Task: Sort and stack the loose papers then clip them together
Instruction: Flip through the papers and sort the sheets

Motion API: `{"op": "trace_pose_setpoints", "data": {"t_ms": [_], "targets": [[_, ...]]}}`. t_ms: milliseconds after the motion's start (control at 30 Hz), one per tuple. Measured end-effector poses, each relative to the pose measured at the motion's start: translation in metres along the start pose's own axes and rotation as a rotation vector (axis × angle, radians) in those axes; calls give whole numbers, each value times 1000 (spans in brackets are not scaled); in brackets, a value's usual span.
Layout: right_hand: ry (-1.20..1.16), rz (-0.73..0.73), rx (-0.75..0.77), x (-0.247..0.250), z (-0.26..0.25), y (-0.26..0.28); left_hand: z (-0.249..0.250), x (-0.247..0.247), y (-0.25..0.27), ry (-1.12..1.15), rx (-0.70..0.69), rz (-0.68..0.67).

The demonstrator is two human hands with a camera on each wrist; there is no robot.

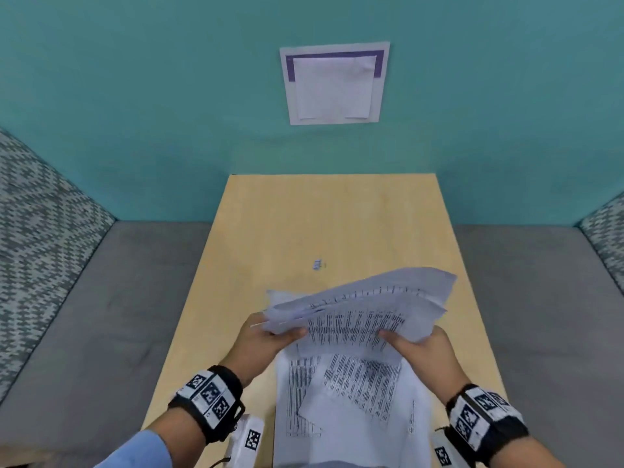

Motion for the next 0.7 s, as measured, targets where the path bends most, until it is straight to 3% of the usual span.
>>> {"op": "trace_pose_setpoints", "data": {"t_ms": [200,300,433,533,700], "targets": [[-102,60,134,10,-9,0,7,0,3,67,-71,40],[-49,24,109,14,4,0,2,-2,3,20,-29,-23],[-50,20,56,11,6,-2,-1,-6,3,-2,-30,41],[-139,15,143,14,-4,-4,10,-5,6,63,-64,83],[-128,-21,191,15,-15,-4,17,0,2,70,-64,11]]}}
Point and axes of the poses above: each hand's wrist, its own y-axis away from the middle knuckle, its own x-axis out of the back of the hand, z = x × y, the point moved 1 cm from there along -y, towards the middle knuckle, and after that the axes turned 11 degrees about x, right-handed, at the moved point
